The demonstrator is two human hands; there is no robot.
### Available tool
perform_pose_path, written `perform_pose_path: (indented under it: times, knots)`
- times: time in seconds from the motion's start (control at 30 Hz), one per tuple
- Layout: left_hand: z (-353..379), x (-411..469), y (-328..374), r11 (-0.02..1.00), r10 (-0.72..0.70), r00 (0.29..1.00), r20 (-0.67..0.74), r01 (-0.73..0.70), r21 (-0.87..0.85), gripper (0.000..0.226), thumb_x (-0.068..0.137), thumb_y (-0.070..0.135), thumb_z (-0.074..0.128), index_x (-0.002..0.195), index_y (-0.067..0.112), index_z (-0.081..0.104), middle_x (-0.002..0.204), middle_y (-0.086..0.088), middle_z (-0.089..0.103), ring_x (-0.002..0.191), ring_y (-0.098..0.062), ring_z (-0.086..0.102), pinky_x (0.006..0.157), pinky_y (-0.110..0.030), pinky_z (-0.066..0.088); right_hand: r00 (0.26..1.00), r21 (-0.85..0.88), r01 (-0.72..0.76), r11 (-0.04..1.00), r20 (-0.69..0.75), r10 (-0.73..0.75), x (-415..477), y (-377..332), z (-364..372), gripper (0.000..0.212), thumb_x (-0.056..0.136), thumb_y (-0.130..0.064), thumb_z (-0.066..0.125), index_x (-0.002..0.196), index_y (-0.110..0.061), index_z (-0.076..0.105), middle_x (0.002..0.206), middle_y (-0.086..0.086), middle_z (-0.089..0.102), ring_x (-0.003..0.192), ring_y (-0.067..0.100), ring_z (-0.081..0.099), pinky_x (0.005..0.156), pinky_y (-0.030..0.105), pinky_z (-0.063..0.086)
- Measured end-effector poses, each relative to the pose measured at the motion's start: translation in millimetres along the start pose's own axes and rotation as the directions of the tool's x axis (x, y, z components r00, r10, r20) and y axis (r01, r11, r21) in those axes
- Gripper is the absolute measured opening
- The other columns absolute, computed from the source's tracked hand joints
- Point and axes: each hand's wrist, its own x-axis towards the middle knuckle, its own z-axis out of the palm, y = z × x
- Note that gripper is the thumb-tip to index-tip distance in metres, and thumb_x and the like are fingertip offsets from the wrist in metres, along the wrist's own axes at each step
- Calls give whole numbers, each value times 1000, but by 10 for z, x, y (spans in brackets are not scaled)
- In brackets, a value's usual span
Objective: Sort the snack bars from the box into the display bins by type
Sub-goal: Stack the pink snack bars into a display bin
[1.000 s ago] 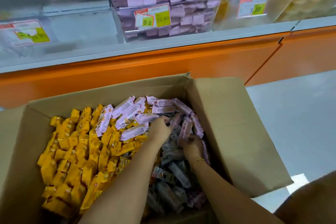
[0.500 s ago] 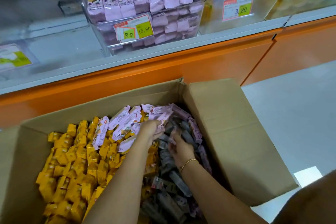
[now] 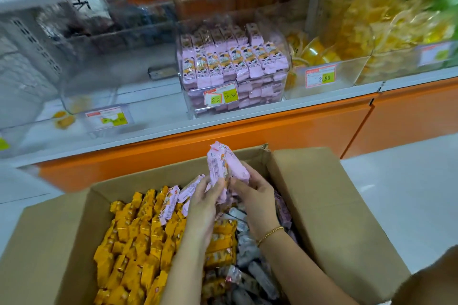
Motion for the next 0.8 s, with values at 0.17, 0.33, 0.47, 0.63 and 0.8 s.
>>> perform_pose_path:
  times: [0.17, 0.33, 0.47, 0.63, 0.8]
  knots:
    - [38, -196, 436, 991, 124, 992, -8, -124, -58, 13, 87, 15, 62, 91, 4, 70, 81, -7, 73, 72, -15, 69, 65, -25, 55, 957, -188, 249, 950, 198, -211, -132, -459, 73, 50, 87, 11, 59, 121, -26, 62, 111, -7, 71, 110, 16, 64, 88, 28, 53]
    - [61, -320, 743, 960, 72, 997, 42, -58, -276, 15, 89, 15, 53, 83, 2, 56, 64, -10, 60, 51, -15, 58, 52, -25, 51, 831, -491, 553, 673, 385, -402, -253, -790, -49, 69, 83, 16, 56, 126, -38, 59, 115, -12, 65, 108, 3, 59, 87, 11, 44]
    - [67, -370, 865, 932, 93, 982, 163, -28, -361, 19, 90, 11, 48, 93, -1, 62, 80, -16, 72, 67, -20, 71, 59, -28, 58, 686, -687, 706, 174, 602, -408, -396, -1201, -51, 73, 75, 17, 56, 126, -35, 61, 132, -7, 57, 98, -6, 59, 77, -9, 31]
    - [147, -340, 957, 930, 128, 977, 171, -58, -363, 40, 77, 17, 58, 114, 2, 61, 100, -15, 72, 81, -22, 70, 66, -29, 59, 725, -721, 678, 141, 626, -287, -425, -1513, 5, 43, 82, -45, 62, 122, -29, 62, 126, -23, 47, 99, -28, 37, 72, -8, 28]
    - [407, -180, 1181, 948, 207, 962, 180, -151, -280, 27, 79, 14, 60, 104, 8, 68, 79, -3, 69, 72, -11, 65, 62, -21, 56, 725, -730, 652, 203, 522, -449, -24, -1475, 205, 46, 72, -40, 75, 101, -37, 39, 101, -15, 43, 85, 3, 45, 70, 12, 38]
